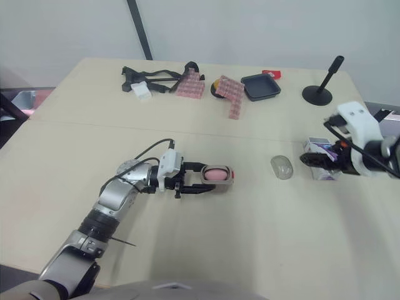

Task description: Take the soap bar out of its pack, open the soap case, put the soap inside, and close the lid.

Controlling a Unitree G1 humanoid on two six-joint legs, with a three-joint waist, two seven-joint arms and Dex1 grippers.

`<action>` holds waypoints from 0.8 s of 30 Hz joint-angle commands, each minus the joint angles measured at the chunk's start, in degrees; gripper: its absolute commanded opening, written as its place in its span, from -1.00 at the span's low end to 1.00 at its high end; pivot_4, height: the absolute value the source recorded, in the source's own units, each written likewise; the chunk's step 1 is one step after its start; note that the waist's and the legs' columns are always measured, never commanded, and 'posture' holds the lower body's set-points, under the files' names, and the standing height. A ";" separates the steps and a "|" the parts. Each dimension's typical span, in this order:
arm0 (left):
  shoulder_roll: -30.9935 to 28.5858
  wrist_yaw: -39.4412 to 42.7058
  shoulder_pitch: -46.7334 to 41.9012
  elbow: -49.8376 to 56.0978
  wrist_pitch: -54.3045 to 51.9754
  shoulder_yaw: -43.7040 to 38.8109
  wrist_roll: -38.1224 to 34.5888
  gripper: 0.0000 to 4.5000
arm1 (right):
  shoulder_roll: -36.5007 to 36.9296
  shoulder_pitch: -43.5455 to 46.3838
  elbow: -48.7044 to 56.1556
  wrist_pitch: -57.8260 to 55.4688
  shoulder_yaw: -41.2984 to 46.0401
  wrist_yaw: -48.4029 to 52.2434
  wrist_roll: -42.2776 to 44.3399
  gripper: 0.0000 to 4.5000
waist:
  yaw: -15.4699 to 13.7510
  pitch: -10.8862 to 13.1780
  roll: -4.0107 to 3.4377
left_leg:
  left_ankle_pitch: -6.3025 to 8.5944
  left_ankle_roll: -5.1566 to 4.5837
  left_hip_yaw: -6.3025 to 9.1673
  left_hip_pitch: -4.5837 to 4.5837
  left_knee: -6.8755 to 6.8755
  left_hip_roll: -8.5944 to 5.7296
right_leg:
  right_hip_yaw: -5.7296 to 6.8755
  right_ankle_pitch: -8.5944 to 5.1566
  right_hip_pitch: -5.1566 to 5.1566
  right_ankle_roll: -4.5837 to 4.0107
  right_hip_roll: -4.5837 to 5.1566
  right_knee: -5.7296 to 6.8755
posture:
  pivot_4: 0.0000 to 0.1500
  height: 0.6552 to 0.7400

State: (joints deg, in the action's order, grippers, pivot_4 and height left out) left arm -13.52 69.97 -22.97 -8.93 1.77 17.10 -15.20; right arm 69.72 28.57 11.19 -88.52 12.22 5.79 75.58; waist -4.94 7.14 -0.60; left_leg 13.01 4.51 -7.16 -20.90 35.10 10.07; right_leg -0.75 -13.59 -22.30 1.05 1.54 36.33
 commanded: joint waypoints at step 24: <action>1.67 -1.41 -1.61 -0.09 1.62 0.94 -0.23 -0.14 | -15.20 14.30 -12.04 -3.98 -20.79 -8.06 -3.78 0.99 | -2.37 -0.01 0.00 | 0.01 0.03 -0.04 -0.27 0.29 0.04 | -0.01 0.01 -0.21 0.00 -0.03 0.39 | 1.00 1.00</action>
State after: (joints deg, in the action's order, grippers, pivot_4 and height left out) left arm -12.08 68.72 -23.71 -10.36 2.46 18.29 -15.04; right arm 54.45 42.69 -0.61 -91.89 -8.75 -2.19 71.47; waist -7.31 7.14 -0.60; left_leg 13.03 4.54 -7.20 -21.17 35.39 10.11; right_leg -0.76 -13.59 -22.50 1.05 1.51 36.73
